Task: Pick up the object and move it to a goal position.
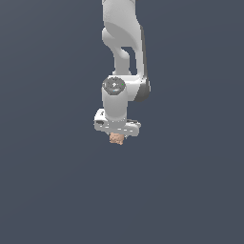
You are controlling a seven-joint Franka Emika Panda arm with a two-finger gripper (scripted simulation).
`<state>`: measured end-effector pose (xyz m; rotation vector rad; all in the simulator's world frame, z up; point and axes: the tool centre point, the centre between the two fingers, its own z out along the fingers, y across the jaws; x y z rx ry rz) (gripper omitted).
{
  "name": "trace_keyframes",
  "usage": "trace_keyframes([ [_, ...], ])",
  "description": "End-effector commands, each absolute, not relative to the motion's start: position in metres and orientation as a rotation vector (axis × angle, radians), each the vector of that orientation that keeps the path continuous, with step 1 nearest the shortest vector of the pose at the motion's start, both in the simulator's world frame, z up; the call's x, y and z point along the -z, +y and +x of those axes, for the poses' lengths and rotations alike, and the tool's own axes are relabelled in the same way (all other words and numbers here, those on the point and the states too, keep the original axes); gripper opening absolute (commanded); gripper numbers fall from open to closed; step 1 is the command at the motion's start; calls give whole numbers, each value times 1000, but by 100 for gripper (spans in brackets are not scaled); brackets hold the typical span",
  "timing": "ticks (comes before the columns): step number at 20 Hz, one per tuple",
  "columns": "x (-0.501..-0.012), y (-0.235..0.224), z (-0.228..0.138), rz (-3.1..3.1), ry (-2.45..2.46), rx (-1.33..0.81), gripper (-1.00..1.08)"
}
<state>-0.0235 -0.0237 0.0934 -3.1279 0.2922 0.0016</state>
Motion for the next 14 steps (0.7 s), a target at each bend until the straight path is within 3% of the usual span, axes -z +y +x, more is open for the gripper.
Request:
trace_keyframes([
  [1, -113, -17, -27, -3128, 292, 0, -100],
  [14, -255, 27, -54, -3130, 292, 1, -100],
])
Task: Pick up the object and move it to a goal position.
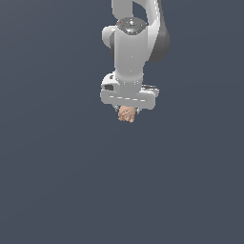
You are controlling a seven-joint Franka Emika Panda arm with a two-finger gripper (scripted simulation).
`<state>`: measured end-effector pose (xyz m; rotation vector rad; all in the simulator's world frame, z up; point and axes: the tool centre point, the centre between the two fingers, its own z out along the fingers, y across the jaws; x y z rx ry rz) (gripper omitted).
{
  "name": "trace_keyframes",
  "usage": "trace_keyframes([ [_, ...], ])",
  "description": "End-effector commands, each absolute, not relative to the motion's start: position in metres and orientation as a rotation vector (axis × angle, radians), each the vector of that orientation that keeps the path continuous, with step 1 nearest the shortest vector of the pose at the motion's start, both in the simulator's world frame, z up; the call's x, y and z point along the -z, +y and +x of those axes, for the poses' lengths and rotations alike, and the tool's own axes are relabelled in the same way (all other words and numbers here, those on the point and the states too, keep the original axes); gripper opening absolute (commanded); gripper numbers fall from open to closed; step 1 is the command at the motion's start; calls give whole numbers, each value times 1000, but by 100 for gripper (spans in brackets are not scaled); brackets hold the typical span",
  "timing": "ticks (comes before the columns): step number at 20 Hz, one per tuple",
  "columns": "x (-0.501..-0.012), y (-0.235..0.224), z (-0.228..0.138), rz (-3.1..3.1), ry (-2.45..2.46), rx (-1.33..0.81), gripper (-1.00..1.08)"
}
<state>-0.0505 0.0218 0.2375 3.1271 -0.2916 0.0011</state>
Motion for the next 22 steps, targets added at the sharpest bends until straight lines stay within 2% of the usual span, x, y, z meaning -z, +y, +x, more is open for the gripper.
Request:
trace_keyframes([
  [1, -267, 31, -57, 3126, -292, -1, -100],
  [13, -394, 71, -78, 3126, -292, -1, -100],
  [22, -453, 91, -85, 3127, -291, 0, -100],
])
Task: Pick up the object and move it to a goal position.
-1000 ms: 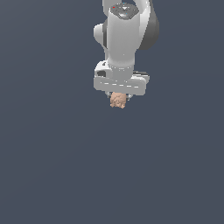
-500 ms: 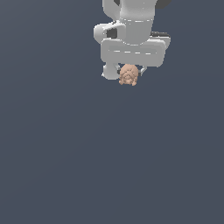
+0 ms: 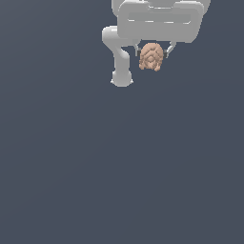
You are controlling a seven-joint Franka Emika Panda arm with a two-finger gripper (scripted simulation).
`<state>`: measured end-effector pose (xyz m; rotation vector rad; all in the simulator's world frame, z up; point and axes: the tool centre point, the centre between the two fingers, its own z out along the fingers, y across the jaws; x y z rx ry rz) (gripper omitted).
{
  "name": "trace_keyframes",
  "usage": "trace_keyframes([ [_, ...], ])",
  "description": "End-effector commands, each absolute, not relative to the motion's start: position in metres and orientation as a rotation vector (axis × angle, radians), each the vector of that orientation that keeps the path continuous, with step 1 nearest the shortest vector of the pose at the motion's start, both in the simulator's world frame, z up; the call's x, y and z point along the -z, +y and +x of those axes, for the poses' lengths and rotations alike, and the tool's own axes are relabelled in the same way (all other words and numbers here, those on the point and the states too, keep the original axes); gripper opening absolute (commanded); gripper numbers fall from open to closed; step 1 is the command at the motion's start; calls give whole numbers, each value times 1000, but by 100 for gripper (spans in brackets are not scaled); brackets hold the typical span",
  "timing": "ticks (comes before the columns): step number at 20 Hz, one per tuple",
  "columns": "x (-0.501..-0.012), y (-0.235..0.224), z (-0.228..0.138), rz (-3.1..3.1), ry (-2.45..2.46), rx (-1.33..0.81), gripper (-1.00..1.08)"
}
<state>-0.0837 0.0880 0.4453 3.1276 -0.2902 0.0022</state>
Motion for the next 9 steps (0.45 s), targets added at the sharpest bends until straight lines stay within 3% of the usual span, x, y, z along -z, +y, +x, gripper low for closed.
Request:
trace_keyframes([
  [1, -457, 92, -85, 3127, -291, 0, -100],
  [9, -470, 96, -85, 3128, -291, 0, -100],
])
